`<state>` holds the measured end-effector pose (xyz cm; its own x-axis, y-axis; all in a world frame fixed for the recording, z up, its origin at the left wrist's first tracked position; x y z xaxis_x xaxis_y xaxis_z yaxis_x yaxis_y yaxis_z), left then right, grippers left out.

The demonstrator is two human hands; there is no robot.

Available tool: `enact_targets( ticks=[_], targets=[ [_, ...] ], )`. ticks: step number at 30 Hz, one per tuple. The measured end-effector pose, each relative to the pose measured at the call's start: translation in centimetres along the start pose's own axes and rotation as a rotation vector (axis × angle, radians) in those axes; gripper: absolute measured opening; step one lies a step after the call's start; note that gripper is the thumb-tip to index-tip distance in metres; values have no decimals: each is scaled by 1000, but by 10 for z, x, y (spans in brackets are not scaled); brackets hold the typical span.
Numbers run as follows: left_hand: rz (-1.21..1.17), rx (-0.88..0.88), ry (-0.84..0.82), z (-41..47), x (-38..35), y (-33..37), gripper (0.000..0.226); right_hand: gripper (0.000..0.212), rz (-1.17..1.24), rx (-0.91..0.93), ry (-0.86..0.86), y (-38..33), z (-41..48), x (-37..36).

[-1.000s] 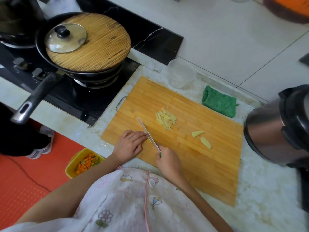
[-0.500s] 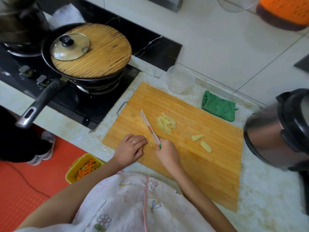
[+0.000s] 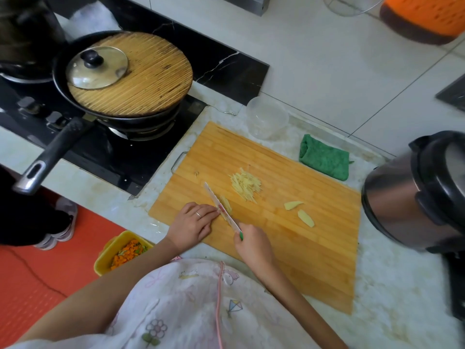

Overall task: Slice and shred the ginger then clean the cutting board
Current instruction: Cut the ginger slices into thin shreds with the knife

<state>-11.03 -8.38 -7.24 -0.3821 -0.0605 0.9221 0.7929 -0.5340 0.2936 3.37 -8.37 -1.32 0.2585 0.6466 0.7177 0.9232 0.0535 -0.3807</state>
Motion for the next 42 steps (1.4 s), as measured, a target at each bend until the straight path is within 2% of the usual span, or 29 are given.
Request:
enact_targets(
  ticks=[6,9,12,13,19,28,34,38,42],
  targets=[
    [6,-4,-2,0,-1,0,40,44,-27,-8,-9,-2,-1,4],
    [8,-5,-2,1,0,1,41,39,-21,-9,-17,-2,-1,3],
    [7,-13,1,0,-1,0,38,15,-18,13,-15,-4,-2,5],
    [7,-16,3,0,-1,1,37,14,-24,17,-11,-5,-3,6],
    [9,-18,8,1,0,1,36,28,-31,39,27,-4,0,1],
    [3,-1,3,2,1,0,39,14,-4,21,20,-2,1,-6],
    [-5,0,5,2,3,0,38,30,41,-24,46,-12,18,-4],
    [-16,13,-7,2,3,2,42,24,144,-16,60,-18,39,11],
    [2,4,-10,2,3,1,40,23,107,-11,61,-9,26,14]
  ],
)
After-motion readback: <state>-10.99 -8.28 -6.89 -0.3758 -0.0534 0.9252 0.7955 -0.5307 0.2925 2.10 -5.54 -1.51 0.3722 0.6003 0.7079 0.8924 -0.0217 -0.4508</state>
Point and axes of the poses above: each hand's wrist, its own z-axis towards the middle knuckle, its own x-axis out of the back of the hand, y = z × x, the point moved 7 cm from there along z, towards the middle knuckle, and after that the axes turned 14 degrees about -y, right-handed, at the moved point
